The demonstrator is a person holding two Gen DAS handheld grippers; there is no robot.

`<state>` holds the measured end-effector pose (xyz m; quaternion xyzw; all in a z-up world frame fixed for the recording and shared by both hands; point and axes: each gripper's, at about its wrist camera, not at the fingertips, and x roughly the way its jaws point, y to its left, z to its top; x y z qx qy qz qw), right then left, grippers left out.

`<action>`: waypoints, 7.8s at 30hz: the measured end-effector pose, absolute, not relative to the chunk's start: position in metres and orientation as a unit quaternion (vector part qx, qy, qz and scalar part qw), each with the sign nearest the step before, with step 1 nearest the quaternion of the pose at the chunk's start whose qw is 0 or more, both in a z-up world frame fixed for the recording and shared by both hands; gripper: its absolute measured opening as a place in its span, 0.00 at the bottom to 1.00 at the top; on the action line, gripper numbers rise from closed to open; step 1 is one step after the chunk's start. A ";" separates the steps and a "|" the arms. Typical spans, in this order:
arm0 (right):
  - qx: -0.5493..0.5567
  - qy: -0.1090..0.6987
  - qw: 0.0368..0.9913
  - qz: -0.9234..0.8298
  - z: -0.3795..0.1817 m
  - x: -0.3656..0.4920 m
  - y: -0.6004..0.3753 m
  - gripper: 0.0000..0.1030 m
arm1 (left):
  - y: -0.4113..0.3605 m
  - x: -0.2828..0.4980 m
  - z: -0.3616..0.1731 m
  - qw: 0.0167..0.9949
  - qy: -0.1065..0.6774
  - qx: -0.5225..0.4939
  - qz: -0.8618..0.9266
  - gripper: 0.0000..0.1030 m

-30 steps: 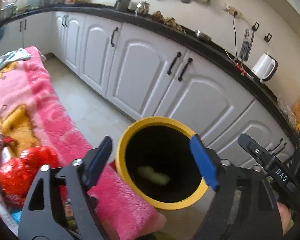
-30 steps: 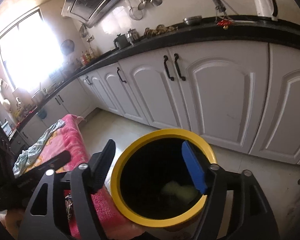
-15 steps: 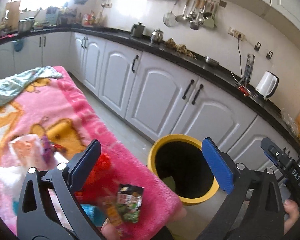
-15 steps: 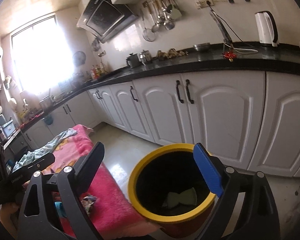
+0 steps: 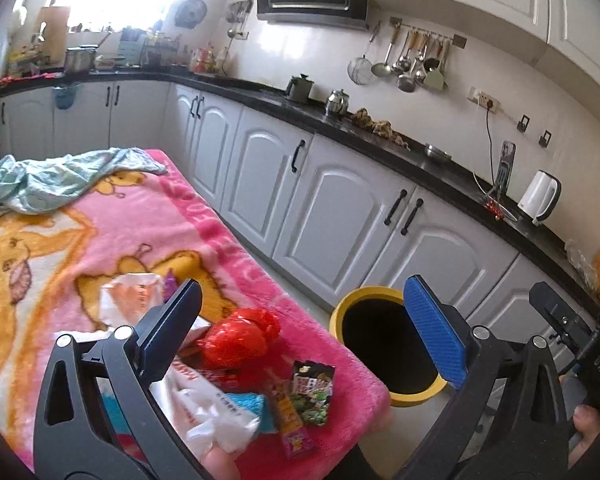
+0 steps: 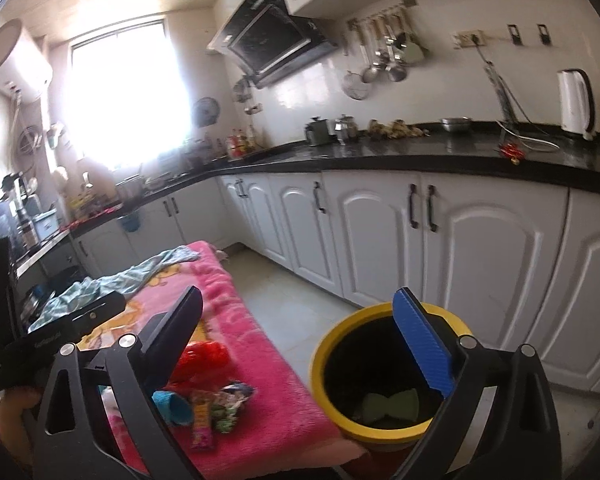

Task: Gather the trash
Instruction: 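Grasp the white knotted bag with the left tool while the right tool grasps the white plastic bag, then carry both white bags over the yellow bin and open both tools, then move both tools back over the remaining trash on the blanket, then grasp the purple wrapper with the left tool while the right tool grasps the green snack packet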

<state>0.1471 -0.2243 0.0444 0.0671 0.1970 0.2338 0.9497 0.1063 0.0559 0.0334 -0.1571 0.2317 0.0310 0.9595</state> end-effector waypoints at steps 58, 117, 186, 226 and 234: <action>-0.107 0.341 0.818 0.450 -0.054 0.109 -0.007 0.44 | 0.220 0.073 -0.061 0.871 0.336 -0.355 0.053 0.05; 0.064 0.215 0.932 0.284 0.052 0.162 -0.243 0.32 | 0.030 0.131 0.081 0.946 0.228 -0.195 -0.126 0.05; 0.052 0.259 0.928 0.264 0.018 0.181 -0.218 0.85 | 0.076 0.145 0.037 0.949 0.235 -0.208 -0.021 0.89; -0.055 0.356 0.877 0.318 -0.061 0.165 -0.109 0.80 | 0.178 0.106 -0.015 0.925 0.277 -0.238 0.105 0.89; -0.025 0.436 0.841 0.318 -0.105 0.198 -0.099 0.54 | 0.176 0.143 -0.036 0.908 0.321 -0.256 0.080 0.61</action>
